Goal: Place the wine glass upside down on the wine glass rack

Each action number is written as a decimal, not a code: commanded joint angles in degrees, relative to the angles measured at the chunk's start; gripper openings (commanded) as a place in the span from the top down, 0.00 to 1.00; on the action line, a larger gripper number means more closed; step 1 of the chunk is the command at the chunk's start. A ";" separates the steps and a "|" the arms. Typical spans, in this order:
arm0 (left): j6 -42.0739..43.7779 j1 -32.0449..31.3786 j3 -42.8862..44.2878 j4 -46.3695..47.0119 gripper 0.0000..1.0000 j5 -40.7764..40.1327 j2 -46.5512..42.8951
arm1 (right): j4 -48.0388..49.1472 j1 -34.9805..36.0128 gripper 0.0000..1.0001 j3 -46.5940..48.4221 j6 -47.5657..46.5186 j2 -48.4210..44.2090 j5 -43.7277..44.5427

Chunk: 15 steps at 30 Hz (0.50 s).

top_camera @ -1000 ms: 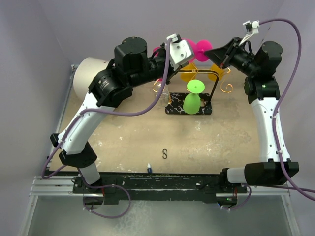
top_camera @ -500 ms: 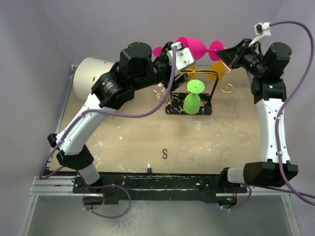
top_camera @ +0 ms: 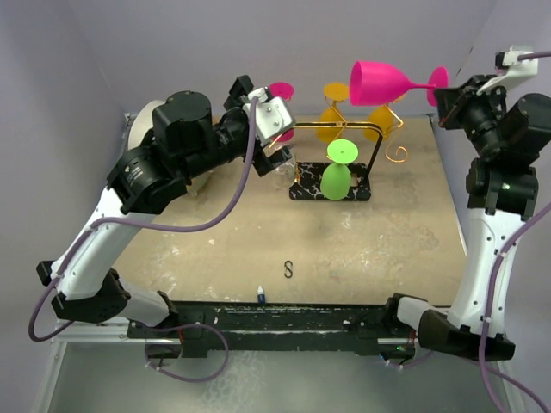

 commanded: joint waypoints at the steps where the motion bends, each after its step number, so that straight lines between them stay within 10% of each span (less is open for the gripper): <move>1: 0.45 3.02 -3.93 1.90 0.01 -1.51 -3.84 | -2.78 -2.71 1.00 3.04 -7.71 -3.37 8.82; 15: -0.46 11.81 -11.12 3.73 0.01 -0.16 -8.73 | -8.58 -8.60 1.00 8.71 -22.20 -5.09 30.09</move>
